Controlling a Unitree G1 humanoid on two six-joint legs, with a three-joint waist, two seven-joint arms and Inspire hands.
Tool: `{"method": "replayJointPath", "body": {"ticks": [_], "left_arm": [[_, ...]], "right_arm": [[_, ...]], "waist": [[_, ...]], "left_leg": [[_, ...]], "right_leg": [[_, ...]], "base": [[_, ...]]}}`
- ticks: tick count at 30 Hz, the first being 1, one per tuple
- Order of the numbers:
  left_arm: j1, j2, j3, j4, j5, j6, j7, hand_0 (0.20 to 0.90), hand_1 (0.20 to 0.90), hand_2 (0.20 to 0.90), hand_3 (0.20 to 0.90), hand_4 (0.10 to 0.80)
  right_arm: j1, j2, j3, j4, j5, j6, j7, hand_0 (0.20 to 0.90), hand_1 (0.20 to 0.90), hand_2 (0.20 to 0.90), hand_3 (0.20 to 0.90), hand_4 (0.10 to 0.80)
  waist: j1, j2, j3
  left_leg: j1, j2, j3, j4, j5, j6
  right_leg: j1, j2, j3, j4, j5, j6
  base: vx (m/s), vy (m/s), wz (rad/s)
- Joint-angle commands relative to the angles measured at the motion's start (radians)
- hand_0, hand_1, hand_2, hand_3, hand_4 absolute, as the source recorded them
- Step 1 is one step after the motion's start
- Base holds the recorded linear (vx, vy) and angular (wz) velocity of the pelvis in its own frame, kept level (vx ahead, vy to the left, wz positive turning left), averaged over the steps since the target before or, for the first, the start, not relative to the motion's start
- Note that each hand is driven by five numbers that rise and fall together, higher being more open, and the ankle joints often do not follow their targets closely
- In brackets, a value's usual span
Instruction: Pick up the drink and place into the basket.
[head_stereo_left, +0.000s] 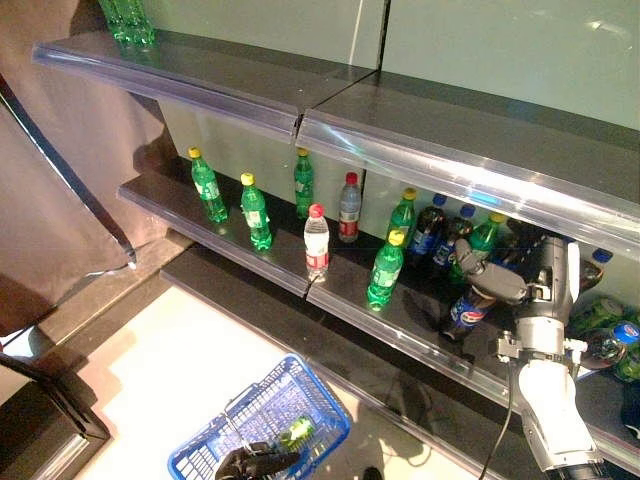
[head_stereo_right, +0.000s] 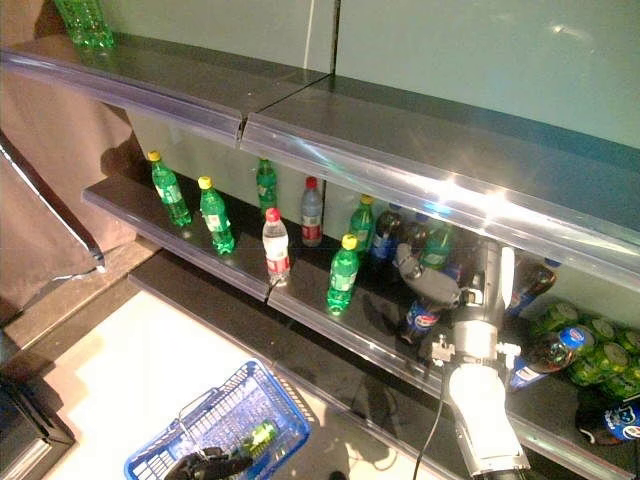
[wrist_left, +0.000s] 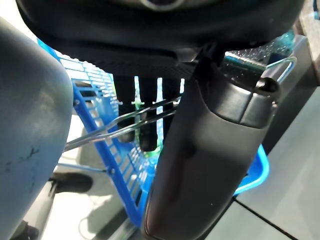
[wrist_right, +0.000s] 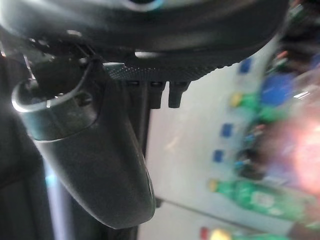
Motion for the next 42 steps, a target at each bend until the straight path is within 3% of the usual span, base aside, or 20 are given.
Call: {"method": "replayJointPath", "body": {"ticks": [1,7,14,20,27,42], "left_arm": [[0.012,0.048,-0.042,0.024,0.086,-0.070,0.022,0.300,0.300,0.300,0.200,0.100],[0.031,0.049,-0.050,0.023,0.105,-0.064,0.028,0.300,0.300,0.300,0.200,0.100],[0.020,0.044,-0.080,0.002,0.051,-0.071,0.032,0.300,0.300,0.300,0.200,0.100],[0.014,0.039,-0.106,-0.043,0.028,-0.079,0.040,0.300,0.300,0.300,0.200,0.100],[-0.017,0.043,-0.151,-0.076,-0.025,-0.103,0.050,0.300,0.300,0.300,0.200,0.100],[-0.110,0.054,-0.187,-0.104,-0.071,-0.115,0.082,0.300,0.300,0.300,0.200,0.100]], "right_arm": [[-0.046,0.011,-0.068,-0.079,-0.035,-0.047,-0.026,0.900,0.900,0.900,0.900,0.800],[-0.029,0.029,-0.053,-0.059,-0.061,-0.057,-0.081,0.900,0.900,0.900,0.900,0.800],[-0.050,0.026,-0.038,-0.048,-0.147,-0.140,-0.259,0.900,0.900,0.900,0.900,0.800],[-0.048,0.012,-0.047,-0.053,-0.218,-0.159,-0.387,0.900,0.900,0.900,0.900,0.800],[-0.095,-0.006,-0.016,-0.035,-0.155,-0.186,-0.354,0.900,0.900,0.900,0.900,0.800],[-0.222,0.026,0.060,0.008,-0.054,-0.217,-0.239,0.900,0.900,0.900,0.900,0.800]], "waist": [[0.010,-0.016,-0.024],[0.007,-0.011,-0.003],[-0.004,0.002,0.072],[-0.012,0.012,0.124],[-0.022,0.026,0.205],[-0.017,0.032,0.346]], "left_leg": [[-0.013,0.052,0.050,0.003,-0.013,0.000],[-0.006,0.048,0.061,0.006,-0.006,0.006],[-0.078,0.041,0.057,0.124,-0.030,0.010],[-0.123,0.023,0.046,0.165,-0.039,0.018],[-0.156,0.005,0.041,0.152,-0.026,0.023],[-0.297,-0.013,0.014,0.220,-0.003,0.017]], "right_leg": [[0.028,-0.066,0.000,0.008,-0.028,0.041],[0.016,-0.061,-0.012,0.046,-0.048,0.032],[-0.059,-0.050,-0.001,0.139,-0.076,0.008],[-0.095,-0.047,0.025,0.162,-0.078,0.007],[-0.130,-0.064,0.050,0.148,-0.055,0.023],[-0.242,-0.072,0.053,0.198,-0.045,0.004]], "base": [[0.064,0.000,0.00],[0.055,0.009,-0.01],[-0.031,0.045,-0.08],[-0.033,0.028,-0.11],[-0.096,0.024,-0.08],[-0.072,0.000,0.00]]}}
